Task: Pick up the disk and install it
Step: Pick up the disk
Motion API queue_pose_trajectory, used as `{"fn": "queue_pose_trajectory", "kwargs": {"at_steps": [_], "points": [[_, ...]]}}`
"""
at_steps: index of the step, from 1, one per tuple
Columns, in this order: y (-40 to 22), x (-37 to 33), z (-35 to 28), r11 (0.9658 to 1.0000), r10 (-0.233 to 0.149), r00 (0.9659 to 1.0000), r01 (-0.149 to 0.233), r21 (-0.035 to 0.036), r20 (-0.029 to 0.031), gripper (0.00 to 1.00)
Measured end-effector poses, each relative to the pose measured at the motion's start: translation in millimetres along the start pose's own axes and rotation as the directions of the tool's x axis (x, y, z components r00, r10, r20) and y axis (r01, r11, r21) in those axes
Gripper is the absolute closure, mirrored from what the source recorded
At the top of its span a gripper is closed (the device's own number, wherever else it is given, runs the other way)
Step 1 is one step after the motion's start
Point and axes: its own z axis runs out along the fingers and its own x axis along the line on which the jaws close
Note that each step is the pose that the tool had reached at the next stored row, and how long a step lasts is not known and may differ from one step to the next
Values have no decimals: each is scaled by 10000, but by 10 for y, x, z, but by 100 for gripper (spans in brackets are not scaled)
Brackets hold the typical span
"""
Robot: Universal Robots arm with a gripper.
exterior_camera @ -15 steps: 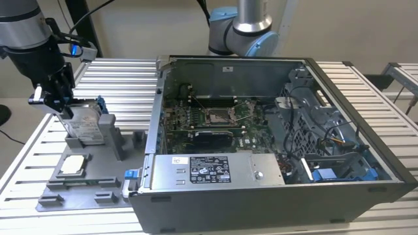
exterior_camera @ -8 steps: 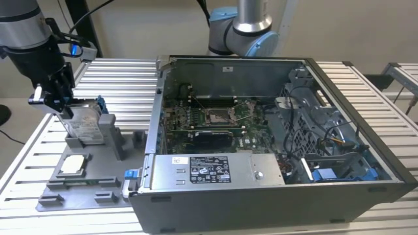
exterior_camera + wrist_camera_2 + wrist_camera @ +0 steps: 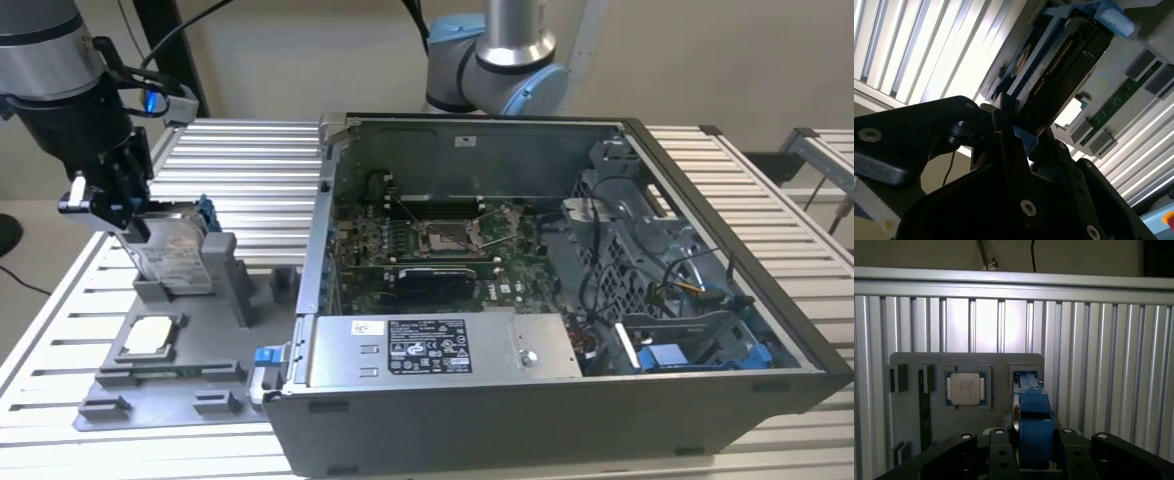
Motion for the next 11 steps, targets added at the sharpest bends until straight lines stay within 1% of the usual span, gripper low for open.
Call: {"fn": "queue_pose_trajectory", "kwargs": {"at_steps": [1,3,9,11], "points": [[0,0,0,10000,0,10000,0,1,0,100],[0,1,1,10000,0,10000,0,0,-27,100],[0,0,0,10000,1,10000,-1,-8,-49,100],[0,0,0,10000,1,10000,-1,-14,-73,100]]}}
